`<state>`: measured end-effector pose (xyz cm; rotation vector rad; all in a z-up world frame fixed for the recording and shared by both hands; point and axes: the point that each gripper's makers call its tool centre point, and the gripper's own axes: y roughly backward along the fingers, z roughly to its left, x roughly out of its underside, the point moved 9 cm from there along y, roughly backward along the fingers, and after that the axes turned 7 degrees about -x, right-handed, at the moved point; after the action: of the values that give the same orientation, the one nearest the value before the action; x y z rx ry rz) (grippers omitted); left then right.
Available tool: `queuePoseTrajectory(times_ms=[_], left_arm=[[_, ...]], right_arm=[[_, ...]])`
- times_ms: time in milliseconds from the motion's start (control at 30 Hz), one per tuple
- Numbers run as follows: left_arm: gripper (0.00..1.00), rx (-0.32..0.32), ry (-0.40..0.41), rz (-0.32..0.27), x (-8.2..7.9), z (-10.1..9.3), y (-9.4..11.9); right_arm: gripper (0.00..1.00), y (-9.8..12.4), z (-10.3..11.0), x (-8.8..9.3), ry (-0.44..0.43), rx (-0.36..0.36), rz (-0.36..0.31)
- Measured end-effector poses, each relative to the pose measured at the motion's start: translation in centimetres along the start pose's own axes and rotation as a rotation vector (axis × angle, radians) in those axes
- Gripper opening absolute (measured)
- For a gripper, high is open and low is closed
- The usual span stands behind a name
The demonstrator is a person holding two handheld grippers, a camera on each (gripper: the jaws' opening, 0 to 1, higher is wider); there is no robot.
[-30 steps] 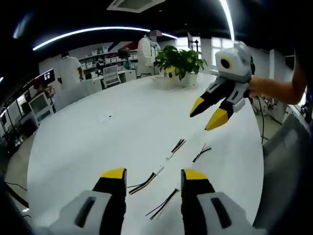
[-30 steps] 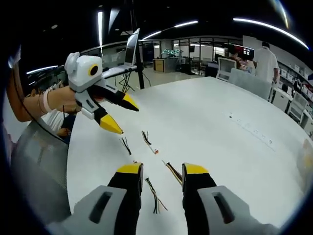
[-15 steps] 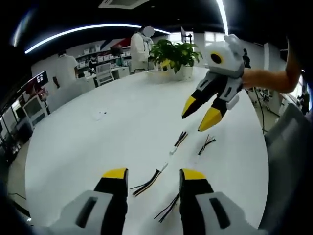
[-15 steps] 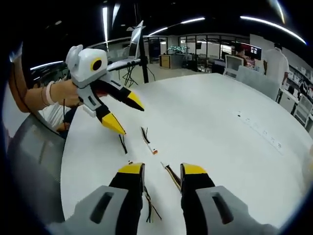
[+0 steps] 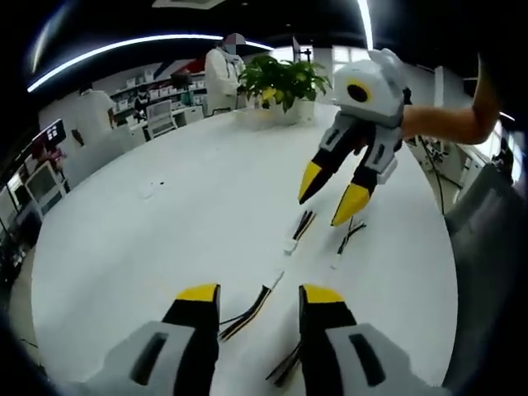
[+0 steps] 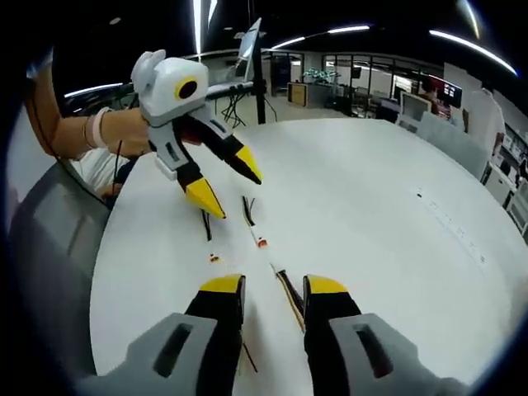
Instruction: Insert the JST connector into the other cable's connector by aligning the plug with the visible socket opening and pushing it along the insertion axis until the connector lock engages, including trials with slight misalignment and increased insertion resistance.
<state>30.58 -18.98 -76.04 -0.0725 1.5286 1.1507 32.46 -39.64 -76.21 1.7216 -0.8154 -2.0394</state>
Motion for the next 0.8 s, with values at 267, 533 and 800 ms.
queuePoseTrajectory(times_ms=[267, 533, 800], left_arm=[[0.27, 0.049, 0.0, -0.003, 0.1, -0.1, -1.1], [0.24, 0.09, -0.011, 0.004, 0.5, 0.0, -1.8], [0.19, 0.133, -0.016, -0.011, 0.9, 0.2, -2.6]], right_arm=[[0.22, -0.7, -0.8, 0.3, -0.017, -0.024, -0.02], [0.2, -1.5, -1.2, 0.8, -0.015, -0.039, -0.007], [0.15, -2.4, -1.6, 1.1, -0.044, -0.045, -0.02]])
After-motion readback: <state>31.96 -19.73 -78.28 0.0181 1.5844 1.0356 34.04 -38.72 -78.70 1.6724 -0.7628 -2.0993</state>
